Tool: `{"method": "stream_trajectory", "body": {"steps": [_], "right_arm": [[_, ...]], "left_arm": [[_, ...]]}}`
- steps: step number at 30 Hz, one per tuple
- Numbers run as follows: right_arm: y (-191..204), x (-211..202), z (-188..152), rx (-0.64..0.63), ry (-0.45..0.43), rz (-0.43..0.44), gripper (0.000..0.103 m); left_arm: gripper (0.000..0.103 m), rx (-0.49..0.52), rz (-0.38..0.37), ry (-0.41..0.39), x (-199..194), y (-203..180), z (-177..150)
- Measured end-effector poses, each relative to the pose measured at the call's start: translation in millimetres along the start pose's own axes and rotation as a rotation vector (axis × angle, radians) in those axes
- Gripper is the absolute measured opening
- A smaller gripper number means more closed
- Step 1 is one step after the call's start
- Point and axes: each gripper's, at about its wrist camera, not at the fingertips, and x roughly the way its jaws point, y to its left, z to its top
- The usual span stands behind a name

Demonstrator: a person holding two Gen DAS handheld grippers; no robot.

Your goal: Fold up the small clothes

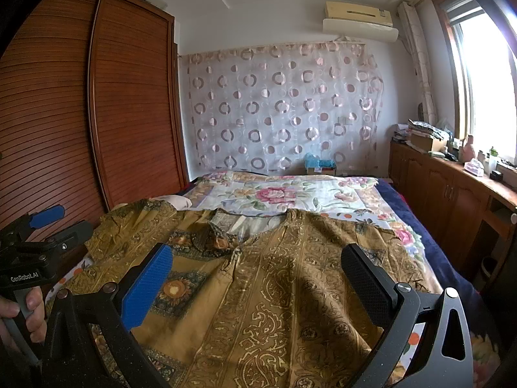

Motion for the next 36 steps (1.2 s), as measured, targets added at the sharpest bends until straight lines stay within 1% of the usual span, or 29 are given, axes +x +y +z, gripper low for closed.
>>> {"method": "stream_trajectory", "body": {"steps": [36], "right_arm": [[1.0, 0.0, 1.7, -0.001, -0.003, 0.007, 0.103]], "left_arm": [[0.103, 0.003, -0.002, -0.003, -2.1, -3.8, -1.5]]}}
